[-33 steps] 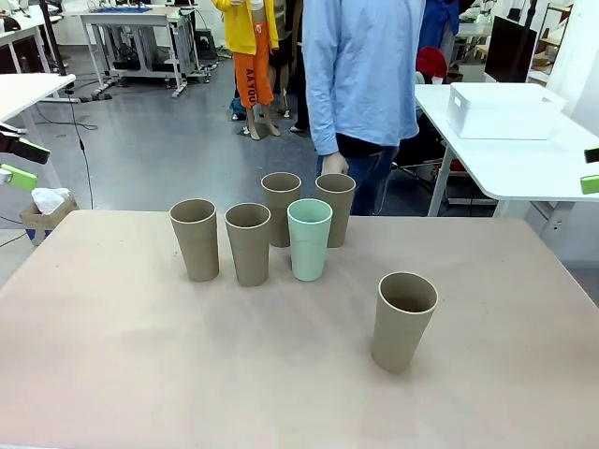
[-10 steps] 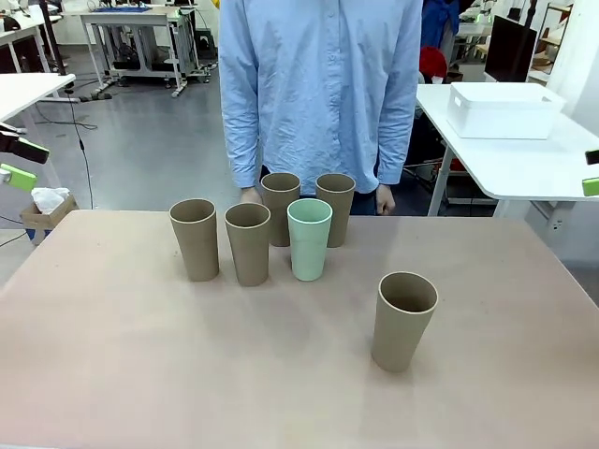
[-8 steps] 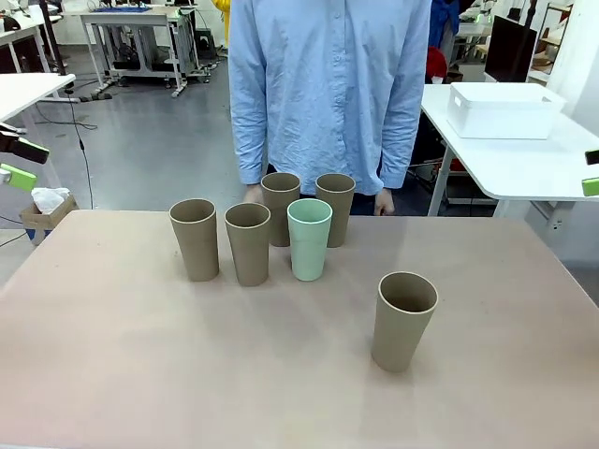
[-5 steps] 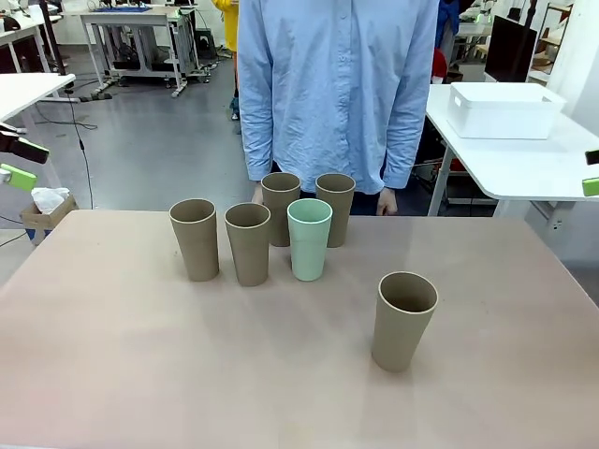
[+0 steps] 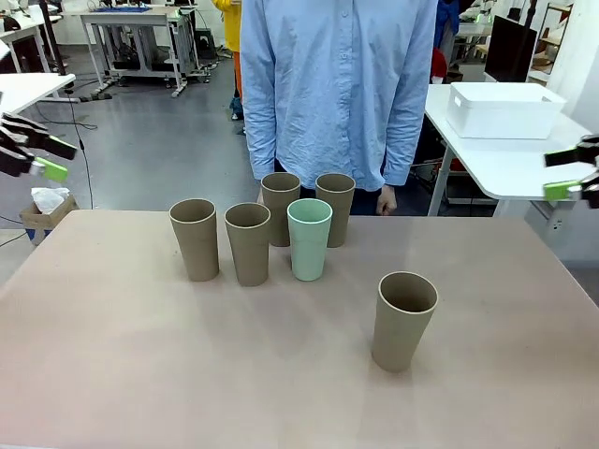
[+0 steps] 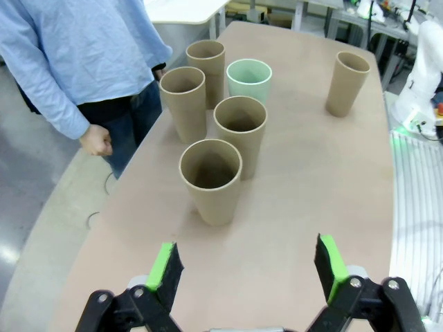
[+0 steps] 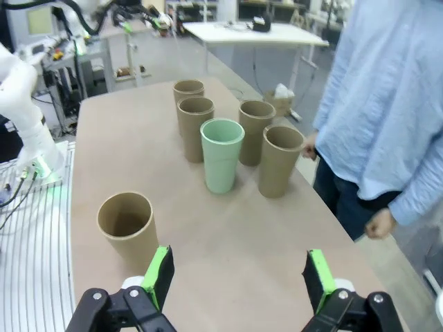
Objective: Stack the cups and store them in the basket.
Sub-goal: Pick up two Reusable plastic cups , one in each hand.
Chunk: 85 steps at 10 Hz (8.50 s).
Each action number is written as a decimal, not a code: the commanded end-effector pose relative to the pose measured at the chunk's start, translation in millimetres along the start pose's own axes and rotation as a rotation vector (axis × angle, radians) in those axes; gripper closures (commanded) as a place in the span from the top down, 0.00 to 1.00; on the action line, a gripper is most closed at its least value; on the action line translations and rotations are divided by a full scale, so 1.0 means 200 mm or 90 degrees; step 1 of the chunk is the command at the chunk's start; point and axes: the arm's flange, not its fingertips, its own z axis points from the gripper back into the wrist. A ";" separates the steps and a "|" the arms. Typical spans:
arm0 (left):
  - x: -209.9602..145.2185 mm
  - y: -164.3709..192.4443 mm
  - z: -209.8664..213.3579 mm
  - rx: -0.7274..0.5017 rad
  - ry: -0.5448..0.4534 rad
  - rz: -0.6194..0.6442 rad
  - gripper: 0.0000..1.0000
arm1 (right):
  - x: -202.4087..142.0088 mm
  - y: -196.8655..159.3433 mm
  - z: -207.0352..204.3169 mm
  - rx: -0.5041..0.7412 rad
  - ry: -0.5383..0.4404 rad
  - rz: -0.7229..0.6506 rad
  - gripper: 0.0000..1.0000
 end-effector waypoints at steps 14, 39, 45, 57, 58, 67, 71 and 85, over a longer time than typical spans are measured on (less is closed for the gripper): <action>-0.69 0.23 -0.71 -0.052 -0.208 -0.117 1.00 | -0.96 0.07 -0.53 0.187 -0.122 0.064 1.00; -0.78 0.41 -1.00 -0.113 -0.311 -0.148 1.00 | -1.02 0.16 -1.06 0.417 -0.177 -0.033 1.00; -0.79 0.47 -1.11 -0.121 -0.314 -0.134 1.00 | -1.01 0.21 -1.08 0.434 -0.199 -0.049 1.00; -0.76 0.54 -1.27 -0.132 -0.338 -0.099 1.00 | -1.01 0.29 -1.15 0.413 -0.228 -0.093 1.00; -0.75 0.54 -1.28 -0.133 -0.342 -0.098 1.00 | -1.00 0.31 -1.17 0.413 -0.233 -0.090 1.00; -0.72 0.54 -1.36 -0.168 -0.353 -0.078 1.00 | -1.00 0.40 -1.34 0.446 -0.217 -0.052 1.00; -0.72 0.46 -1.44 -0.195 -0.344 -0.066 1.00 | -0.99 0.40 -1.35 0.450 -0.229 -0.055 1.00; -0.67 0.38 -1.56 -0.210 -0.382 -0.071 1.00 | -0.98 0.39 -1.36 0.458 -0.264 -0.087 1.00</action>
